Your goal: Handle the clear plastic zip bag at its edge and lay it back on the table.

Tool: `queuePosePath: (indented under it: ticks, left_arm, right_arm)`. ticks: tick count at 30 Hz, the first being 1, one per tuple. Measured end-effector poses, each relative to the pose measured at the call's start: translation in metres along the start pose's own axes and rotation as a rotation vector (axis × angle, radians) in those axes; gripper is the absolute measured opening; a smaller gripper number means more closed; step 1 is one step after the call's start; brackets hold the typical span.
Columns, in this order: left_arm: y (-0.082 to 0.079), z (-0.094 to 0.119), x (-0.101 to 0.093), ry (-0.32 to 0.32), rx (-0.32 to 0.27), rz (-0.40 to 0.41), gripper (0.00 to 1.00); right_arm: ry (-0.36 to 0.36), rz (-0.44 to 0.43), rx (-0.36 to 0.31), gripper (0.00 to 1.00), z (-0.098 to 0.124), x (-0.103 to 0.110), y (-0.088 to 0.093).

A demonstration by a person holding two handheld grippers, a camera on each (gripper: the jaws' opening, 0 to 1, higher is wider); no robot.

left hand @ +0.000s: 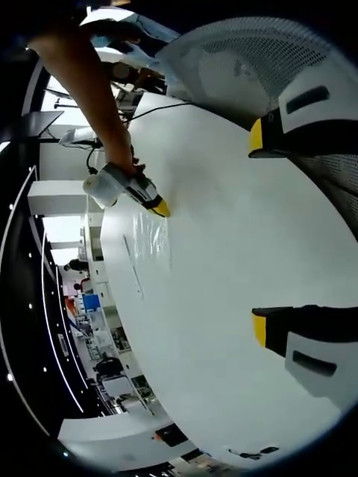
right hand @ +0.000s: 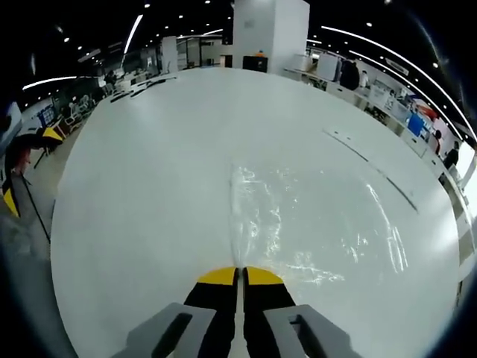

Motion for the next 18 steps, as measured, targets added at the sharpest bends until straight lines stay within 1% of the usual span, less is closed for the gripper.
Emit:
queuePosePath:
  ticks: [6, 8, 11, 12, 15, 18]
  left_arm:
    - [0.0, 0.0, 0.001, -0.002, 0.0, -0.002, 0.8]
    - [-0.001, 0.0, 0.002, -0.004, -0.005, 0.002, 0.8]
    - [-0.003, 0.0, 0.003, -0.006, -0.011, 0.002, 0.8]
    - [-0.003, 0.0, 0.003, -0.006, -0.012, 0.002, 0.8]
    - [-0.004, 0.001, 0.003, -0.005, -0.014, 0.0, 0.79]
    - [-0.004, 0.001, 0.003, -0.004, -0.014, -0.002, 0.79]
  right_arm:
    - [-0.009, 0.053, 0.018, 0.0, 0.004, 0.009, 0.001]
    - [-0.023, 0.072, 0.021, 0.0, 0.004, 0.013, 0.001]
    - [-0.032, 0.125, 0.04, 0.0, 0.005, 0.017, 0.002]
    - [-0.029, 0.158, 0.05, 0.0, 0.005, 0.016, 0.001]
    - [-0.036, 0.158, 0.046, 0.0, 0.006, 0.016, 0.0]
    - [-0.044, 0.179, 0.042, 0.0, 0.008, 0.019, -0.003]
Point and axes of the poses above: the point that each gripper's makers call its tool centre point, and the gripper's own axes: z roughly backward along the fingers, x roughly to its left, y roughly out of its underside, the point moved 2 cm from there along z, roughly backward along the fingers, and after that the axes turned 3 degrees about -y, right-handed, at the moved point
